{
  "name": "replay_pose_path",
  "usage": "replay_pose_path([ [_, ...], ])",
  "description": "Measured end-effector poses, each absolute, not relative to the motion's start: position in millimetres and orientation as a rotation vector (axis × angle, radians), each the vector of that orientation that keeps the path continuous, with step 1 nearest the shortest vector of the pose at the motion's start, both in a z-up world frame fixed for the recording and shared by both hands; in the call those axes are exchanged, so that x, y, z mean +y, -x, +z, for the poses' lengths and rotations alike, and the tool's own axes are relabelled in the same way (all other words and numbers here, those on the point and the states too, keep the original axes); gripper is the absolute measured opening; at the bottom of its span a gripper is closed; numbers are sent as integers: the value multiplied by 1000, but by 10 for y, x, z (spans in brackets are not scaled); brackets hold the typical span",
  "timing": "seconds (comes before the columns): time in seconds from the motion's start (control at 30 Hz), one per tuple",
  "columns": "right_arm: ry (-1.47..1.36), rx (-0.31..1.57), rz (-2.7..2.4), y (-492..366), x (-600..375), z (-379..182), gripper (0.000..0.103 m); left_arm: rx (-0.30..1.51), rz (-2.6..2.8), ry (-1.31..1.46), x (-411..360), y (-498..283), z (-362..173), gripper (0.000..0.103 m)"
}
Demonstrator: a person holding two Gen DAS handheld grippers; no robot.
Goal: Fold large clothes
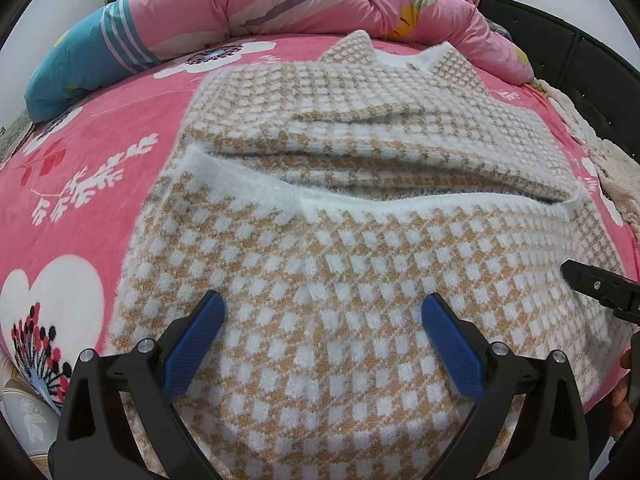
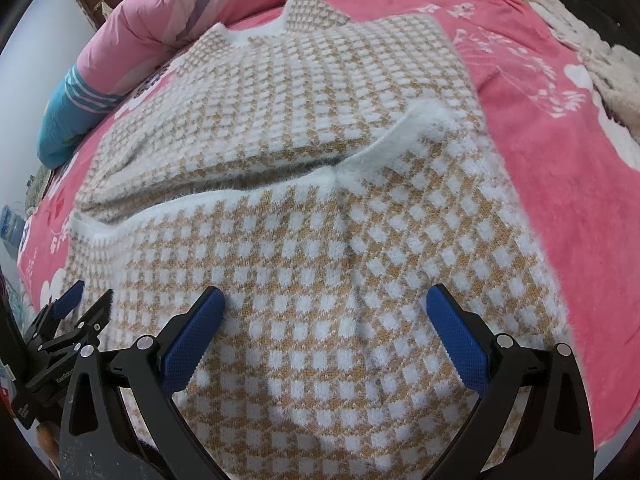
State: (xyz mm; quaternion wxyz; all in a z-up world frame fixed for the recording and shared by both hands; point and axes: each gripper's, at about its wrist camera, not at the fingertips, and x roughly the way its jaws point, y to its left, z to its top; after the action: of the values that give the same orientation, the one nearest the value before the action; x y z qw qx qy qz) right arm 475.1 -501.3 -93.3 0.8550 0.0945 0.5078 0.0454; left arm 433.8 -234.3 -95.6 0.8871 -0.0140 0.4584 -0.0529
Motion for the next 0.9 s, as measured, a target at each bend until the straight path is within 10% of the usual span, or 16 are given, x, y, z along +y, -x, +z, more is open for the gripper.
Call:
replay_pose_path([
  [0.9,-204,1075,92,-4779,-5003,-933,96,991,-99,31,-2350,-4386,-938,97],
])
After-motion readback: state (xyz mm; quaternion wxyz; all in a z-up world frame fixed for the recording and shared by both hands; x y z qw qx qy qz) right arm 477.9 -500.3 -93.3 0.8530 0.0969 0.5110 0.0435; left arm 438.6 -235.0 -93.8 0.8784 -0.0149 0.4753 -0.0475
